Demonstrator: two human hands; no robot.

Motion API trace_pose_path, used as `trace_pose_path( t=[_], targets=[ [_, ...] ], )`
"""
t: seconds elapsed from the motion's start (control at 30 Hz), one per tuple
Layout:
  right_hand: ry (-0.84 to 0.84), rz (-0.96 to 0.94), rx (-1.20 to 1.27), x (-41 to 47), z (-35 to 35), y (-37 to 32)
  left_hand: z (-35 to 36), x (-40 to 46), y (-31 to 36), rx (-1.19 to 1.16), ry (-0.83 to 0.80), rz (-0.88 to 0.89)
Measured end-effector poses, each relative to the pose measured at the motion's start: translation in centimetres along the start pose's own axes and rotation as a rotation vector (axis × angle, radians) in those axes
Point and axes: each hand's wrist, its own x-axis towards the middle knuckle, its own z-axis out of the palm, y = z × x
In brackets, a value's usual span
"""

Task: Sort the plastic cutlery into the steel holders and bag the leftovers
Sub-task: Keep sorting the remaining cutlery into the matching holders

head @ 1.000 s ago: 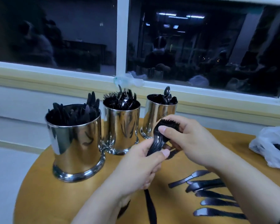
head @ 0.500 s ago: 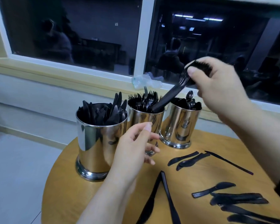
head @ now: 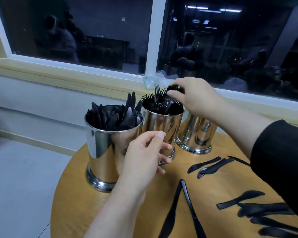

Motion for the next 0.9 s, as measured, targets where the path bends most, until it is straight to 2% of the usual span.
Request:
trace_pose_path(
  t=[0.1, 0.2, 0.33, 0.4, 0.5, 0.7, 0.8, 0.9],
  targets=[
    [-0.075, 0.023, -0.213, -0.4, 0.7, 0.2, -0.1, 0.1, 0.1, 0.008, 0.005, -0.003],
    [-0.081, 0.057, -0.202, -1.2, 0.7, 0.5, -0.1, 0.2, 0.0, 0.057, 0.015, -0.002],
    [0.245, -0.003, 0.093, -4.2, -0.5, 1.6, 0.0, 0.0, -0.7, 0.228, 0.004, 0.02],
    [0.295, -0.021, 0.153, -7.3, -0.8, 1.8, 0.0, -0.2, -1.1, 0.371, -0.012, 0.054],
    [0.123, 0.014, 0.162, -13.5, 0.2, 1.9, -0.1, -0.4, -1.8, 0.639, -0.083, 0.087],
    [-0.469, -0.164, 0.055, -22.6, 4.1, 2.6, -0.3, -1.6, -3.1, 1.112, -0.341, 0.082],
    [-0.564, -0.184, 0.056, -23.9, 4.7, 3.1, -0.8, -2.1, -3.3, 1.258, -0.51, 0.123],
    [-0.552, -0.188, 0.05, -24.4, 4.6, 3.6, -1.1, -2.2, -3.5, 1.315, -0.669, 0.1]
  ],
)
